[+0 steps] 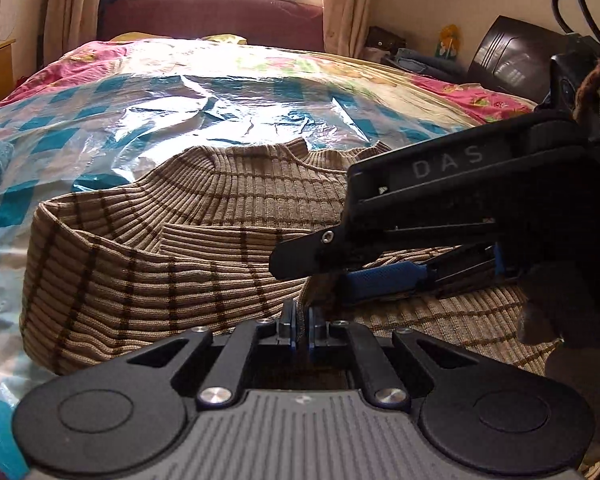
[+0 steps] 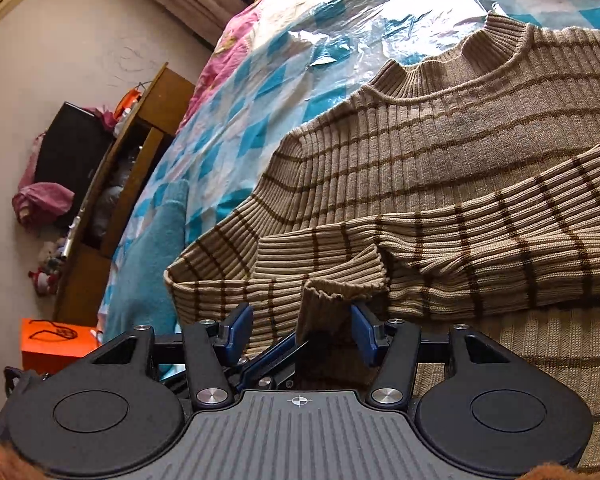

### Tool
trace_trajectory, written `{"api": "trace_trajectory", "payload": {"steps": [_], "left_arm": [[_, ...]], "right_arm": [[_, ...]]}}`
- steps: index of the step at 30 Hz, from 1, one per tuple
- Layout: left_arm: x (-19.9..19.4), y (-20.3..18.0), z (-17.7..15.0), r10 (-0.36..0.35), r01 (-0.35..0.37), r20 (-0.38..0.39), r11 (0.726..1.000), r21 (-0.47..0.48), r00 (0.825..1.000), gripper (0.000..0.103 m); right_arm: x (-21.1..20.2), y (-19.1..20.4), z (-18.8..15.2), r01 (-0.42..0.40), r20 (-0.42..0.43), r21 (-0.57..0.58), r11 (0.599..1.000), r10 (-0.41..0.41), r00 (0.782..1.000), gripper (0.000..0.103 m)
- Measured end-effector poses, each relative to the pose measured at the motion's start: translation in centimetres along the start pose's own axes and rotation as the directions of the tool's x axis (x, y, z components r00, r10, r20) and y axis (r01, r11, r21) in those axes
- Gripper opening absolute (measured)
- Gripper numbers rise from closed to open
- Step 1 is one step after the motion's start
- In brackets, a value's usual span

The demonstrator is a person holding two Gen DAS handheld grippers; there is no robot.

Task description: Fold small clothes

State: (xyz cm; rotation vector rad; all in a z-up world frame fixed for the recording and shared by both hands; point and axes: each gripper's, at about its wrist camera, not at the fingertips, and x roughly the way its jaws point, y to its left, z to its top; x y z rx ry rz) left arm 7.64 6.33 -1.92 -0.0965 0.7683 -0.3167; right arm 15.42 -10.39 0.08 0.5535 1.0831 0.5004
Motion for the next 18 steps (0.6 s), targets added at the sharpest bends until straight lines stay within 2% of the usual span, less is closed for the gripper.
{"api": "trace_trajectory", "payload": {"steps": [1,2,3,5,7,10,11,15,18], "left_arm": [[-0.1,0.0,0.0,-0.002,0.002,0.001,1.0,0.002,1.0,0.011],[0.0,0.0,0.1,-0.007,0.007,-0.002,1.0,0.003,1.0,0.012],[0.0,0.1,0.1,-0.013,0.013,-0.012,1.0,0.0,1.0,0.012],[-0.2,0.3,0.1,-0.026,0.026,-0.01,1.0,-0.014,1.0,0.014],[-1.0,0.5,0.4,-0.044,0.045,0.015,0.999,-0.025,0.999,0.019],[-2.6,0.8,0.9,-0.036,0.039,0.063,0.998,-0.046,0.997,0.038],[-3.3,1.0,1.0,-0.036,0.041,0.083,0.997,-0.061,0.996,0.041],[-4.7,1.9,1.7,-0.028,0.039,0.121,0.995,-0.089,0.992,0.044],[-4.3,2.1,2.6,0.007,0.003,0.142,0.998,-0.07,0.99,0.045]], "right_arm": [[0.3,0.1,0.0,0.027,-0.003,-0.008,1.0,-0.027,1.0,0.051],[0.6,0.2,0.1,0.05,-0.009,-0.006,0.999,-0.05,0.999,0.039],[0.9,0.1,0.1,0.058,-0.016,0.004,0.998,-0.058,0.998,0.023],[1.0,-0.5,0.0,0.047,-0.026,0.036,0.998,-0.046,0.999,0.014],[0.5,-0.7,0.0,0.033,-0.017,0.039,0.999,-0.032,0.999,0.012],[-1.4,-0.1,0.9,0.011,0.036,0.007,1.0,-0.011,0.999,0.011],[-2.2,0.1,1.3,0.006,0.061,-0.003,1.0,-0.005,0.998,0.011],[-7.1,0.1,3.8,-0.011,0.211,-0.032,0.999,0.017,0.977,0.011],[-10.5,-1.0,5.0,0.027,0.308,-0.028,0.999,-0.017,0.951,0.01]]}}
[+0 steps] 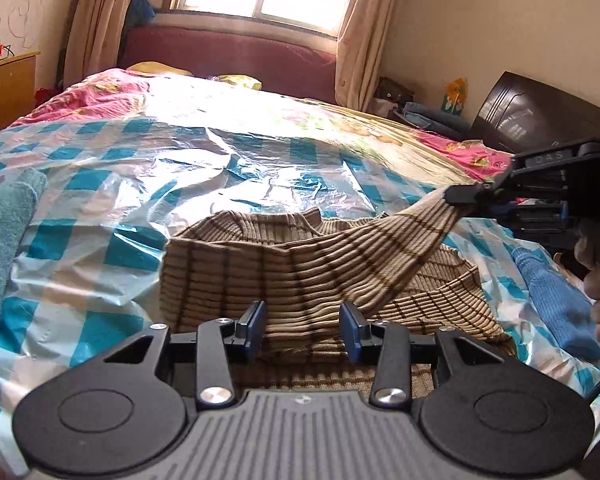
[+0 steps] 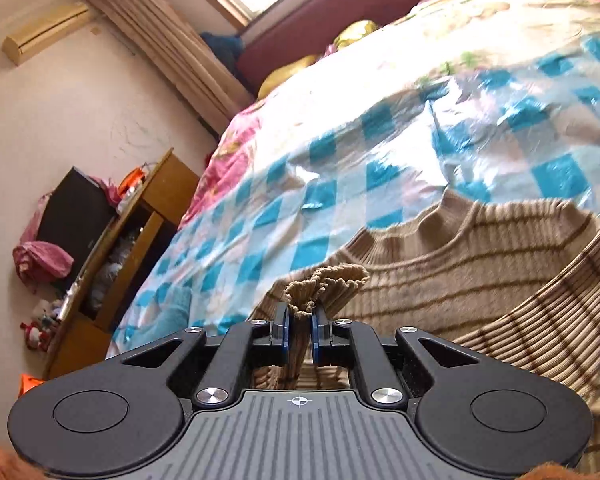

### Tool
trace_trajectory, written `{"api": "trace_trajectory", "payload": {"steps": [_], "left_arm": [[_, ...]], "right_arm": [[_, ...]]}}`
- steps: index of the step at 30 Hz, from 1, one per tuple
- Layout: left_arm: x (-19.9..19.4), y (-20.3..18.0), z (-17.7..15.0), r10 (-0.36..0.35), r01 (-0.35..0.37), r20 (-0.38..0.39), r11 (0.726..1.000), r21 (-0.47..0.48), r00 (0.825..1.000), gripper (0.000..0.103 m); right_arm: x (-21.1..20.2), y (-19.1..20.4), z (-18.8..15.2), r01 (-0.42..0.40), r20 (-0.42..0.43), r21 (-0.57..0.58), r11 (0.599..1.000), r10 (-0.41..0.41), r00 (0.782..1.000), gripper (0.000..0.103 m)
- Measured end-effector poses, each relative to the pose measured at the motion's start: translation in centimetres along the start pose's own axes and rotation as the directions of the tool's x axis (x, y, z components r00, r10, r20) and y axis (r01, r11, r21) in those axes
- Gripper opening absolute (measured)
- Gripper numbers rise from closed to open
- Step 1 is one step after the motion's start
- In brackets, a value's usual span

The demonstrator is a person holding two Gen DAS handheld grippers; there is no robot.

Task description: Fold small clothes

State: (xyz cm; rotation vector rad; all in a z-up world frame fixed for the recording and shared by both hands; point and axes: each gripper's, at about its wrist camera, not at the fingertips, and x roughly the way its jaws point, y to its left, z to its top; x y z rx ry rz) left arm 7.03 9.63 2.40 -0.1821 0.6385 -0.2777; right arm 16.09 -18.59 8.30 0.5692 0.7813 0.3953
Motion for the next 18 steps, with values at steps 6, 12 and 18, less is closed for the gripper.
{"api": "trace_trajectory", "payload": {"steps": [6,12,18], "left_arm": [[4.6,0.5,0.4,0.056,-0.055,-0.043,0.998,0.01,0.998,0.05],[7.6,0.1,-1.6,0.121,-0.109,-0.145,0.99,0.089,0.982,0.05],[7.0,-0.4,-1.3,0.119,-0.105,-0.142,0.99,0.099,0.983,0.05]], "right_arm": [[-2.4,-6.4,-0.3,0.159,0.056,0.099,0.982,-0.165,0.985,0.01],[-0.8,-11.0,-3.4,0.248,-0.022,0.156,0.956,-0.248,0.969,0.008],[-1.1,-12.3,-3.6,0.217,-0.019,0.196,0.956,-0.218,0.976,0.008]]}}
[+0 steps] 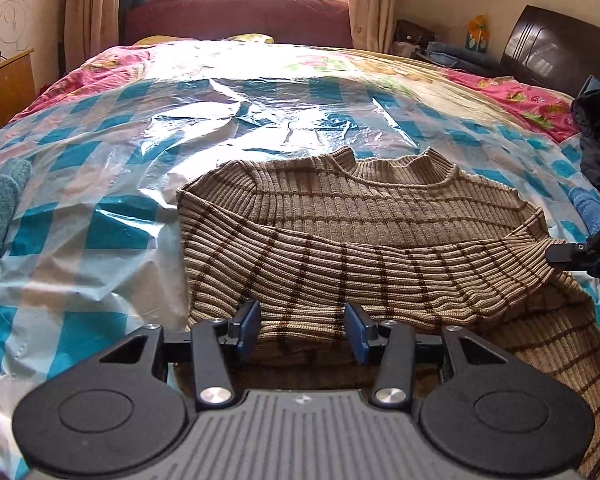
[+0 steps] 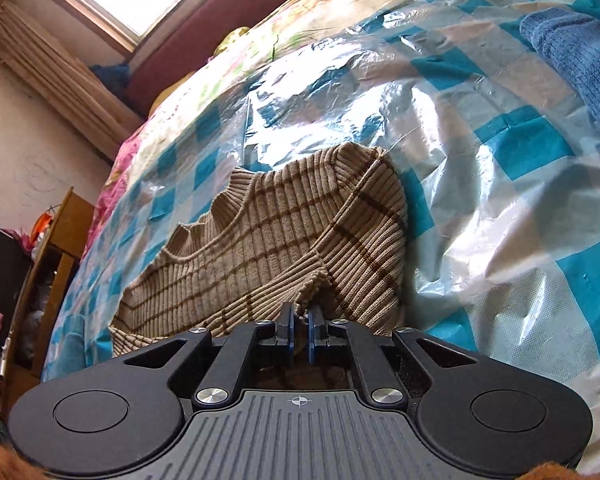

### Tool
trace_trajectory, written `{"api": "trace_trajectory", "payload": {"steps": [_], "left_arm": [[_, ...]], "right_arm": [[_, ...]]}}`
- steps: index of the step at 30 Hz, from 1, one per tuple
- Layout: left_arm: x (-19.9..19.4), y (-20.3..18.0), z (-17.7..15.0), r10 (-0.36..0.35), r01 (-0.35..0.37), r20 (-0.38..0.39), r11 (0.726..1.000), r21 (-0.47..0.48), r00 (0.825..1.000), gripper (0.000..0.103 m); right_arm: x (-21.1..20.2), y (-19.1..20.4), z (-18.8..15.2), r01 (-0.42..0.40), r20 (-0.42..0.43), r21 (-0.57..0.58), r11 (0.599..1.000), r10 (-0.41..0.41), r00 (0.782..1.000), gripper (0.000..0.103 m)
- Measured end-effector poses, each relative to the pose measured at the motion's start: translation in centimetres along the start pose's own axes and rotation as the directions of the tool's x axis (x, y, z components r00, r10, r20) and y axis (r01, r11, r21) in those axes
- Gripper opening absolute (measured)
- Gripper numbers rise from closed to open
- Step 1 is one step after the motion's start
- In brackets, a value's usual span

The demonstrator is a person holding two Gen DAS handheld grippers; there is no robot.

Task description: Fold small clothes

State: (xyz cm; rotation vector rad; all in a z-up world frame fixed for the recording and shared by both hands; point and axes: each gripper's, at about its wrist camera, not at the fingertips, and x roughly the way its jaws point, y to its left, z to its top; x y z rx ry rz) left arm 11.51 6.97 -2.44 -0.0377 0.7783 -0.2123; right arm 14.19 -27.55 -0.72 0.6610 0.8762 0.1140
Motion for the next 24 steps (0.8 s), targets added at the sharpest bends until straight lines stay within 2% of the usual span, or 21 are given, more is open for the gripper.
{"api": "trace_trajectory", "payload": {"steps": [2,3,10,11,14,17,20,22,24], "left_arm": [[0.0,0.0,0.1,-0.002,0.002,-0.001,1.0,0.001,1.0,0.05],[0.0,-0.1,0.1,-0.002,0.002,0.0,1.0,0.001,1.0,0.05],[-0.7,0.3,0.5,-0.022,0.022,0.018,1.0,-0.014,1.0,0.05],[-0.9,0.4,0.7,-0.022,0.023,0.03,1.0,-0.02,0.999,0.051],[-1.0,0.8,1.1,-0.016,0.019,0.06,0.999,-0.05,0.998,0.051],[0.1,1.3,1.1,0.001,0.002,0.043,0.997,-0.073,0.999,0.051],[1.7,1.1,0.5,0.041,-0.041,-0.008,0.998,-0.041,0.999,0.051],[1.6,0.6,0.2,0.059,-0.059,-0.004,0.998,0.002,0.998,0.052],[1.1,0.1,0.2,0.073,-0.073,-0.001,0.997,0.04,0.997,0.052]], "right_arm": [[-0.1,0.2,-0.1,-0.01,-0.003,-0.003,1.0,0.01,1.0,0.008],[0.0,0.2,-0.1,-0.017,-0.014,-0.001,1.0,0.017,1.0,0.012],[1.7,0.0,-0.1,0.006,-0.052,0.022,1.0,-0.004,0.999,0.012],[1.6,0.0,0.0,0.005,-0.047,0.025,1.0,-0.004,0.999,0.009],[0.4,0.2,0.1,-0.022,0.002,0.022,0.999,0.022,1.0,0.007],[-0.9,0.2,0.2,-0.017,0.046,0.01,1.0,0.017,0.999,0.007],[0.1,-0.3,0.1,0.013,0.02,0.014,1.0,-0.013,1.0,0.007],[1.1,-0.2,-0.4,0.042,-0.015,-0.003,0.999,-0.042,0.999,0.008],[1.3,0.0,-0.8,0.059,-0.01,-0.031,0.998,-0.059,0.998,0.01]]}}
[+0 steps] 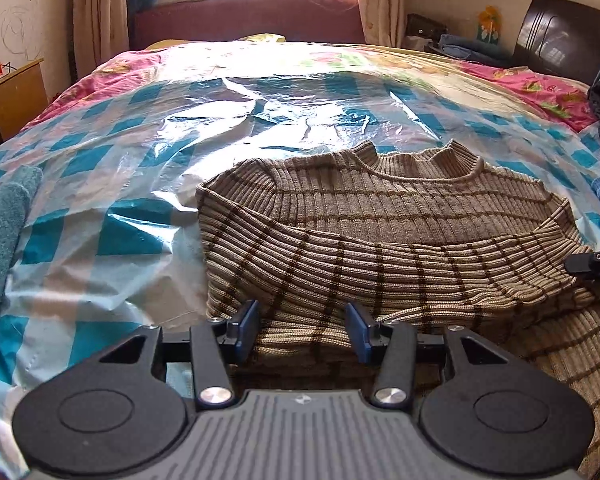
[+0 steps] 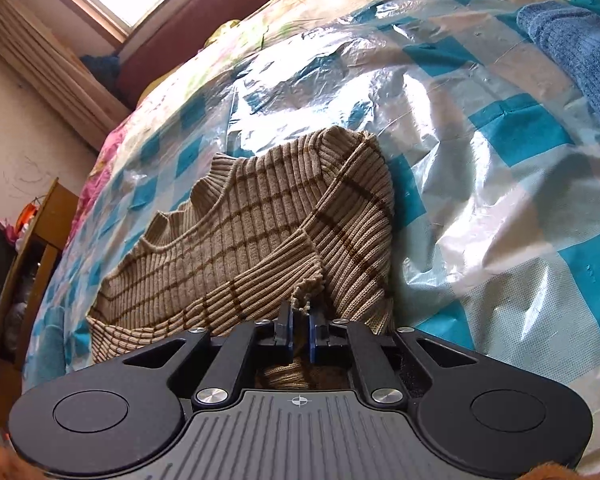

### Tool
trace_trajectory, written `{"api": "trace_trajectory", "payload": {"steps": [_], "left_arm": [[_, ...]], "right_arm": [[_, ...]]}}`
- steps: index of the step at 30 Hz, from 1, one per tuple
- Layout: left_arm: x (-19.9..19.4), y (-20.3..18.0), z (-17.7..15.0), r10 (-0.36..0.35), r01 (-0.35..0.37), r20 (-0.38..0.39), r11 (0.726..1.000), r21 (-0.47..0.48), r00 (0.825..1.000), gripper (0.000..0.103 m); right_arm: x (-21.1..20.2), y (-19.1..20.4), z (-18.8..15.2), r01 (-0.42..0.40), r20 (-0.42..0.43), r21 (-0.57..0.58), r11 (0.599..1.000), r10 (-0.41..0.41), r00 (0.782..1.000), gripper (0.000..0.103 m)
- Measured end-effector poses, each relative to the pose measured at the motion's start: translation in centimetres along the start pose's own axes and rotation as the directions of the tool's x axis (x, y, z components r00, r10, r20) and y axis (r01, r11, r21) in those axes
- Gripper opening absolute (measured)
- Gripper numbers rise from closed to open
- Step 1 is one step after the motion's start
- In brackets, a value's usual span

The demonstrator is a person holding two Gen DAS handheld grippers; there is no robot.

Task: Fold small clothes
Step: 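Fold the side edge inward with the right gripper and release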

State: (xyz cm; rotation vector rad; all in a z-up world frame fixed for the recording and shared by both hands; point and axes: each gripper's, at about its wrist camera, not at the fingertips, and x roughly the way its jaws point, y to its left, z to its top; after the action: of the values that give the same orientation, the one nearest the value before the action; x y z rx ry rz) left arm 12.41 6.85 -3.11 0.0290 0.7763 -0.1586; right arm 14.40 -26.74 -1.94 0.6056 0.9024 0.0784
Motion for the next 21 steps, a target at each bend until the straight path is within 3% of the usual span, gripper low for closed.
{"api": "trace_trajectory", "payload": {"steps": [4,8,13,18,21], "left_arm": [[-1.1,-0.2,0.1,-0.003,0.002,0.015,1.0,0.012,1.0,0.051],[-1.1,-0.7,-0.3,0.007,-0.007,-0.001,0.998,0.06,1.0,0.052],[-1.3,-0.5,-0.2,0.004,-0.002,-0.042,0.999,0.054,0.999,0.054],[-4.8,0.2,-1.3,-0.038,0.048,-0.106,0.994,0.094,0.994,0.054],[-7.8,0.7,-2.8,-0.066,0.085,-0.168,0.99,0.11,0.984,0.054]], "right_arm": [[-1.2,0.1,0.1,0.009,0.02,-0.006,1.0,-0.009,1.0,0.012],[-2.7,1.5,-0.2,0.054,0.069,-0.112,0.992,-0.047,0.997,0.013],[-0.6,1.2,-0.4,0.116,-0.023,-0.128,0.985,-0.12,0.993,0.015],[-4.4,2.0,-1.1,0.079,-0.036,-0.181,0.98,-0.087,0.996,0.018],[-7.5,2.5,-3.1,0.062,-0.1,-0.263,0.963,-0.091,0.991,0.021]]}}
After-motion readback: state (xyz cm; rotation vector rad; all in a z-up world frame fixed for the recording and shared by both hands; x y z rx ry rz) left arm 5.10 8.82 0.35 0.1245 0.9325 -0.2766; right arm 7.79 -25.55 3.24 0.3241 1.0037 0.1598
